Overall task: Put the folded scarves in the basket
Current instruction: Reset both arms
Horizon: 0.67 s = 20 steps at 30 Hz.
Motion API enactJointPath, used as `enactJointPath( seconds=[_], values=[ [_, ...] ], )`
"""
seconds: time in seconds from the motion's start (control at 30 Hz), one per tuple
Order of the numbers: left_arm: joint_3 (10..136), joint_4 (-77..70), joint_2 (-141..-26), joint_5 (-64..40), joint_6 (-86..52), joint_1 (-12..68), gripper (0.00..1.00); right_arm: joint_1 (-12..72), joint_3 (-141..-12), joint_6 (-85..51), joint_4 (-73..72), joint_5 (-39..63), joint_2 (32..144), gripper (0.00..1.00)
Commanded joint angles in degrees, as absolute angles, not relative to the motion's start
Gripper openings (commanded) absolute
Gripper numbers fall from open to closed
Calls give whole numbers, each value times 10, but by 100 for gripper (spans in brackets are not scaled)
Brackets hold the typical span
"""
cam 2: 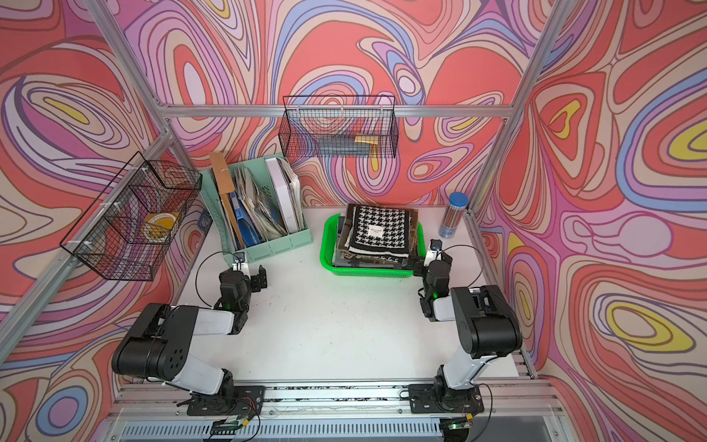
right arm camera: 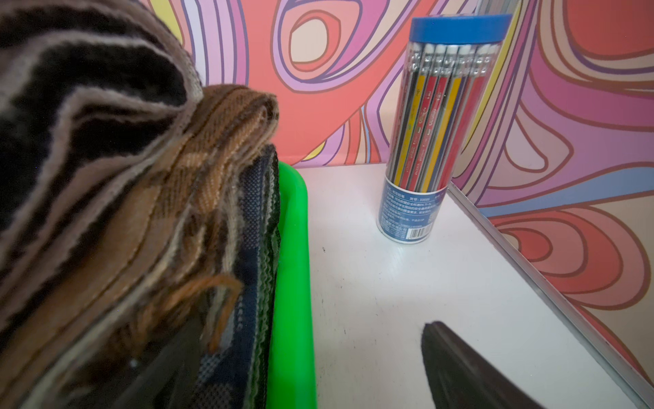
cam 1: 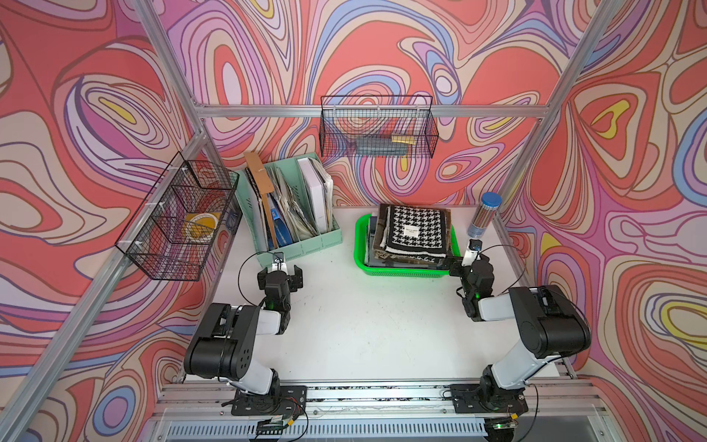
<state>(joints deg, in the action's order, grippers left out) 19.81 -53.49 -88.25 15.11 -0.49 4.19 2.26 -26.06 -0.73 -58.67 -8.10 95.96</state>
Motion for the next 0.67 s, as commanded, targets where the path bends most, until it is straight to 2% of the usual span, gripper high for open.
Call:
enactJointPath(
  seconds=[0.0, 0.63],
  values=[
    [205, -537, -886, 146, -10, 40, 99, 22, -259, -3, -562, -71, 972, 98],
    [205, -538, -886, 146, -10, 39, 99, 16, -264, -5, -550, -56, 971, 98]
  ],
)
